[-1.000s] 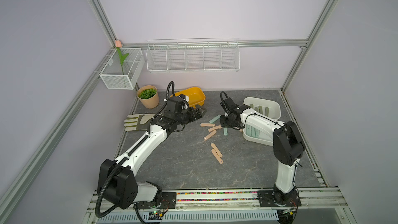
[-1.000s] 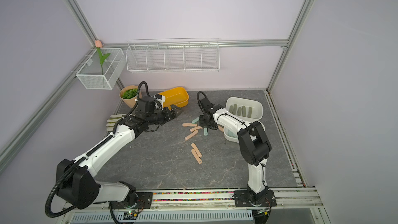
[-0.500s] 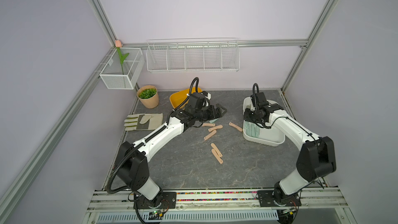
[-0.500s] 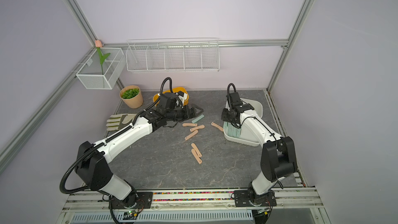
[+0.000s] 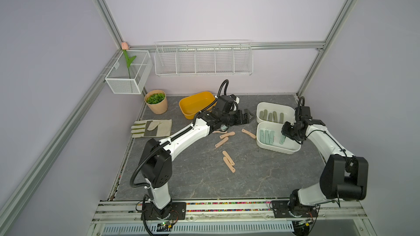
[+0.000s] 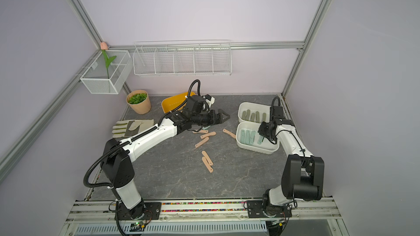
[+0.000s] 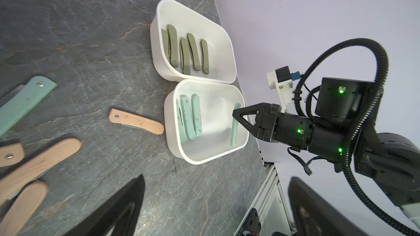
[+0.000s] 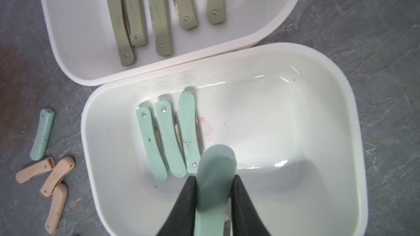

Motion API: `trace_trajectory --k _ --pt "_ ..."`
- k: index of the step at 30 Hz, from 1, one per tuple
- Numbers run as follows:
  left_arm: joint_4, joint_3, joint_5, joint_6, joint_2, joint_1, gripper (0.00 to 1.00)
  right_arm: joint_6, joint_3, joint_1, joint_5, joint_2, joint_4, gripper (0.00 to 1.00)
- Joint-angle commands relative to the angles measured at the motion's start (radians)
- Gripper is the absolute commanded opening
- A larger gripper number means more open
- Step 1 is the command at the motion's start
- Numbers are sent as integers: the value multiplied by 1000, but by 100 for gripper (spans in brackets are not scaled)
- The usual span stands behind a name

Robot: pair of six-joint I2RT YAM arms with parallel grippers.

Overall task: Place the fruit knives into the storage box by color
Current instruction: Place the fruit knife in the storage box.

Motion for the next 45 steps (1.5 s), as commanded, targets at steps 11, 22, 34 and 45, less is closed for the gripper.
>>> trace_trajectory --k 11,22,34,45 --pt "-28 102 21 5 91 -44 99 -58 48 -5 2 188 80 25" --pt "-27 107 28 5 106 -43 99 -76 88 -4 -3 291 114 25" --pt "-22 116 36 0 123 -43 99 -81 130 18 -8 360 133 25" --pt "-25 116 37 1 126 -44 99 -77 148 37 -8 406 136 28"
